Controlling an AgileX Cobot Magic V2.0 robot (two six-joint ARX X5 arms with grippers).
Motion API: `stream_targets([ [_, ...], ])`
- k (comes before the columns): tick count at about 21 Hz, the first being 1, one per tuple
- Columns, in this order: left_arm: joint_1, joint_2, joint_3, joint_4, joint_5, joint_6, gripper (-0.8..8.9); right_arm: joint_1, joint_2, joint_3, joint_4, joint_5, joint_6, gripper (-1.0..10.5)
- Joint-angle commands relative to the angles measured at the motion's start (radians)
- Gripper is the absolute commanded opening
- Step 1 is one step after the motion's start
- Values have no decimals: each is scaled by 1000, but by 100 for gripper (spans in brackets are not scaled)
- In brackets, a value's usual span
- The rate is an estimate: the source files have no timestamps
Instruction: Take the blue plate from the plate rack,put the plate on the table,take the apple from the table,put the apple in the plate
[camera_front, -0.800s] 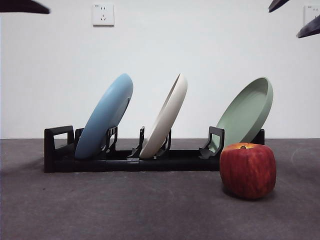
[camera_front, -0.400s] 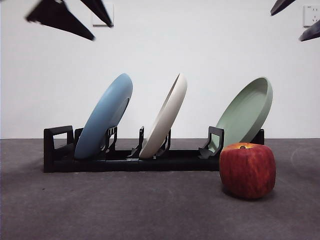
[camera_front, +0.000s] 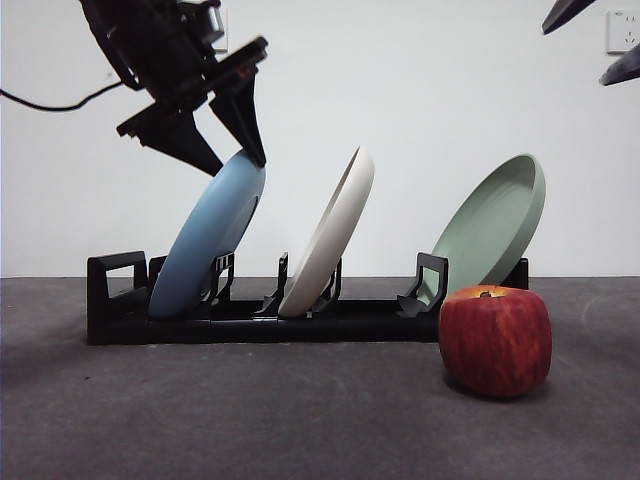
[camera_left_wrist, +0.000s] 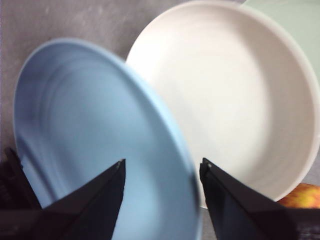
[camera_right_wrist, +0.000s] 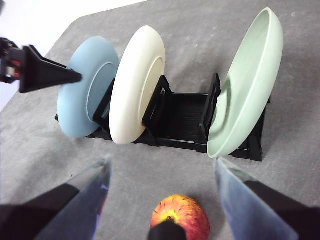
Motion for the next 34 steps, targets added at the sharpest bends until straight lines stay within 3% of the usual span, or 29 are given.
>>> stream_targets([
  [1, -2, 3, -2, 7, 0, 13, 244, 2, -1, 3, -1, 2, -8, 346],
  [2, -2, 3, -2, 6, 0, 14, 193, 2, -1, 3, -1, 3, -8, 346],
  [4, -1, 3, -2, 1, 2, 17, -19, 2, -1, 3, -1, 5, -8, 345],
  [8, -1, -4, 20, -26, 3, 37, -7, 2, -1, 3, -1, 5, -8, 345],
  [15, -31, -108, 175, -227, 6, 47, -7, 2, 0, 3, -8, 5, -9, 345],
  [21, -185, -381, 184, -404, -18, 82, -7, 1, -1, 3, -16, 6, -9, 344],
  [23, -286, -456, 183, -473, -131, 71, -7, 1, -1, 3, -16, 6, -9, 344],
  [25, -435, -492, 174, -548, -329, 31, -7, 1, -1, 3, -21, 6, -9, 344],
  [30, -808, -519, -28, -545, -769, -178, -8, 1, -1, 3, -79, 6, -14, 344],
  [32, -893, -505, -130, -505, -819, -242, -8, 1, -1, 3, -98, 7, -26, 344],
  [34, -933, -482, -233, -450, -801, -285, -8, 1, -2, 3, -106, 6, -27, 344],
])
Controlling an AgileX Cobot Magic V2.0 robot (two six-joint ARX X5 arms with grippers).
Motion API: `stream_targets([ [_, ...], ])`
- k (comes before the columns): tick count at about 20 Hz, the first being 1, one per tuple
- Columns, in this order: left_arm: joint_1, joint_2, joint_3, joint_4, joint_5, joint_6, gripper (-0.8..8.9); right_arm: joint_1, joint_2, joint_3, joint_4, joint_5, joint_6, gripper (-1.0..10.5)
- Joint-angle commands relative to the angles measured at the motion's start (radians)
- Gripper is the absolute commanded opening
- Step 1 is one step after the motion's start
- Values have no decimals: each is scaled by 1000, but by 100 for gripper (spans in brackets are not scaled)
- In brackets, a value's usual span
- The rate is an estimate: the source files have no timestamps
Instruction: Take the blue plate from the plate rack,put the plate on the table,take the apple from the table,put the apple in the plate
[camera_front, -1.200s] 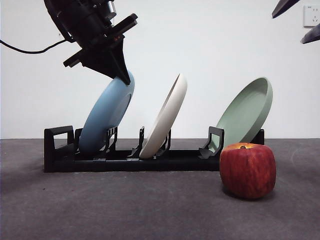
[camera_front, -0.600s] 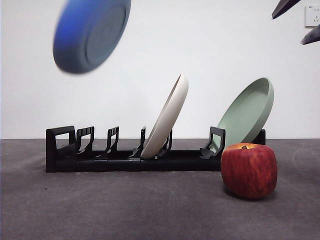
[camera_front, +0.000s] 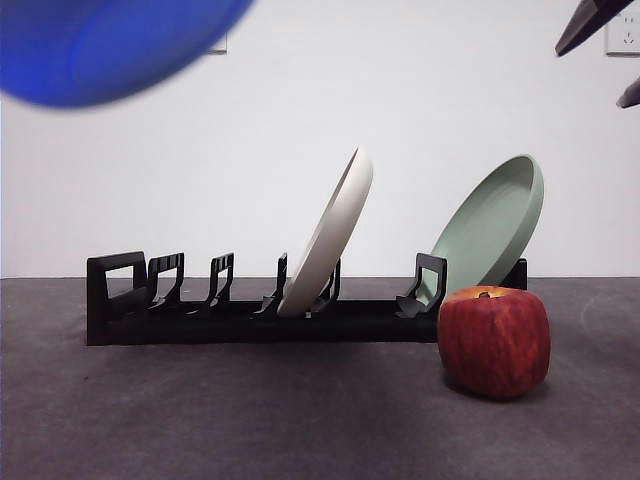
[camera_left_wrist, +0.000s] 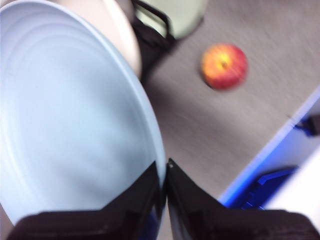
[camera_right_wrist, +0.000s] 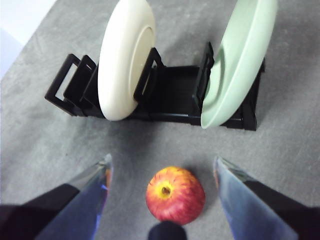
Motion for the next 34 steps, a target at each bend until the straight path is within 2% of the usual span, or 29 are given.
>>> stream_targets([
  [1, -24, 30, -108, 56, 0, -71, -8, 2, -2, 3, 2, 2, -14, 344],
  [6, -24, 166, -272, 270, 62, -39, -8, 2, -3, 3, -6, 3, -14, 344],
  [8, -22, 252, -274, 327, 72, 29, -8, 2, -3, 3, -6, 2, -14, 344],
  [12, -4, 414, -274, 453, 73, 229, -9, 2, -3, 3, -18, 2, -14, 344],
  [15, 47, 497, -274, 494, 84, 278, -9, 2, -3, 3, -34, 2, -14, 344],
  [18, 93, 506, -273, 497, 223, 278, 3, 2, -3, 3, -48, 2, -14, 344],
  [19, 102, 504, -270, 497, 251, 277, 38, 2, -3, 3, -51, 2, -14, 344],
  [21, 123, 499, -259, 491, 287, 252, 270, 2, -3, 3, -52, -2, -14, 344],
  [22, 128, 499, -250, 490, 305, 215, 326, 2, -3, 3, -52, -4, -14, 346],
  [24, 133, 481, -221, 485, 337, 170, 324, 3, -3, 3, -52, -3, -14, 354],
  [25, 133, 456, -203, 480, 332, 168, 324, 4, -3, 3, -51, -3, -14, 376],
  [27, 133, 384, -159, 479, 331, 168, 324, 9, -2, 8, -51, -2, -15, 549],
  [28, 133, 338, -139, 478, 327, 168, 324, 18, 2, 13, -51, -2, -15, 574],
  [30, 140, 232, -104, 474, 281, 168, 324, 53, 21, 31, -52, 3, -15, 574],
  [32, 151, 105, -94, 474, 187, 167, 324, 103, 61, 64, -65, 23, -15, 574],
  [34, 174, -23, -94, 472, 108, 171, 324, 177, 126, 113, -114, 124, -41, 574],
])
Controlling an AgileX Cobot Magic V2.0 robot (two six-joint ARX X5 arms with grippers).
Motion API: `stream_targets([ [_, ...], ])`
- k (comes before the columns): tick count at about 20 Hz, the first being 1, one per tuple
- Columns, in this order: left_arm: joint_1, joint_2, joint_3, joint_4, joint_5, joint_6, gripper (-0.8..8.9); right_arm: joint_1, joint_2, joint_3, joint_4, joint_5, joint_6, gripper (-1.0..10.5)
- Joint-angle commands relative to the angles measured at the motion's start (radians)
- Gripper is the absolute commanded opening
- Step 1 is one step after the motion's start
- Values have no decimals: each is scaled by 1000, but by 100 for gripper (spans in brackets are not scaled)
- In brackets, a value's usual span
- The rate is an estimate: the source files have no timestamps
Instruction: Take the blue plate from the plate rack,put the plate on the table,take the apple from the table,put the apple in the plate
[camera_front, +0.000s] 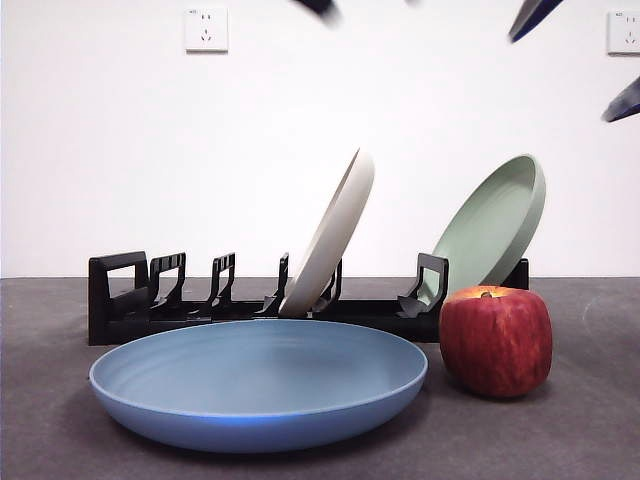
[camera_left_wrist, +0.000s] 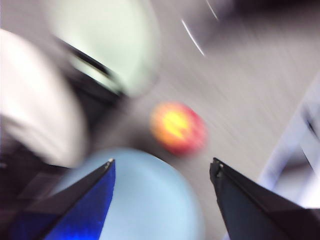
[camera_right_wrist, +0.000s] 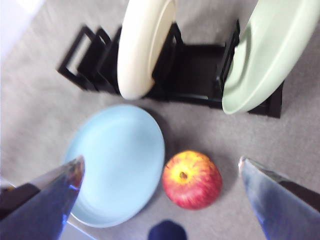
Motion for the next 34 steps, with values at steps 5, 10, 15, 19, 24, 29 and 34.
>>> stream_targets([
  [5, 177, -352, -5, -66, -91, 7, 323, 227, 241, 94, -64, 273, -67, 572],
  [10, 447, -508, -5, -253, -108, 29, 323, 279, 456, 94, -47, 348, -78, 570],
  [15, 589, -599, -5, -387, -116, 30, 322, 279, 629, 94, 17, 343, -85, 568],
  [19, 589, -627, -5, -449, -116, 8, 319, 279, 708, 94, 32, 306, -78, 471],
  [24, 589, -627, -5, -489, -116, -6, 315, 278, 676, 95, 24, 313, -70, -8],
  [29, 589, -627, -5, -487, -113, -6, 315, 280, 544, 137, 15, 301, -22, -9],
  [34, 587, -624, -5, -465, -112, -6, 315, 357, 491, 259, 18, 241, 3, -12],
])
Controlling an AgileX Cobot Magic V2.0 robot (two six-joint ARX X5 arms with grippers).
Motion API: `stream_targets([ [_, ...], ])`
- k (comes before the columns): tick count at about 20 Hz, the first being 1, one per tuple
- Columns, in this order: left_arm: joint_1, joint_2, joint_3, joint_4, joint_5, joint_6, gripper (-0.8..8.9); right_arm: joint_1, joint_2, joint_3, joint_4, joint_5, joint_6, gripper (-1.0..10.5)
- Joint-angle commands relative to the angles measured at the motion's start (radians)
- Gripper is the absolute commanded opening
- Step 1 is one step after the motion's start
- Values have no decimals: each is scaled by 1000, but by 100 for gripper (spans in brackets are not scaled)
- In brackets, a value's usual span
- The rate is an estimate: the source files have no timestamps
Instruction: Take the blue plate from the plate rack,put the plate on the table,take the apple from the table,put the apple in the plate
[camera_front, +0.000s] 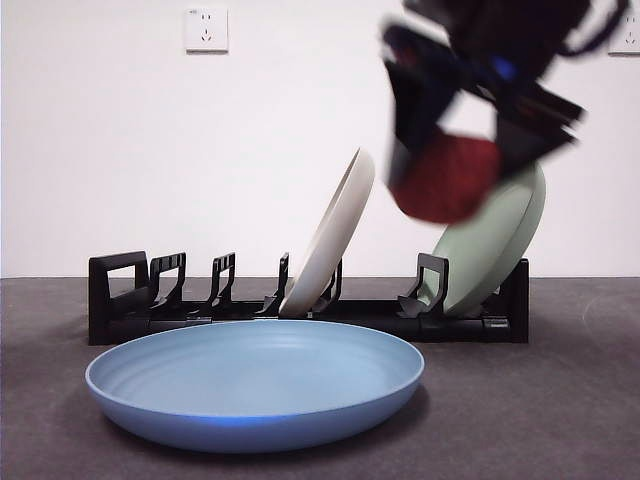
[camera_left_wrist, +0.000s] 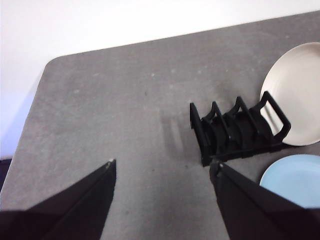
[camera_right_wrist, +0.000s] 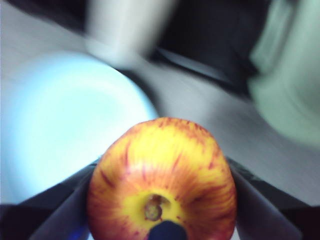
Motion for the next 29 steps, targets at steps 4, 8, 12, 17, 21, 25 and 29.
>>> stream_targets([
  [4, 2, -1, -5, 21, -1, -3, 315, 155, 66, 106, 77, -38, 29, -12],
  [8, 2, -1, -5, 20, -1, -3, 315, 243, 184, 142, 103, -32, 28, -12],
  [12, 2, -1, -5, 10, -1, -3, 315, 272, 316, 142, 107, 43, 18, -12],
  [17, 2, -1, -5, -9, -1, -4, 315, 271, 454, 142, 109, 41, 16, 4],
  [21, 2, -1, -5, -26, -1, -4, 315, 273, 473, 142, 109, 41, 18, 301],
  [25, 2, -1, -5, -46, 0, -6, 315, 268, 473, 143, 110, 42, 20, 572],
  [29, 2, 0, -5, -40, 9, -6, 315, 268, 470, 160, 108, 41, 19, 568],
])
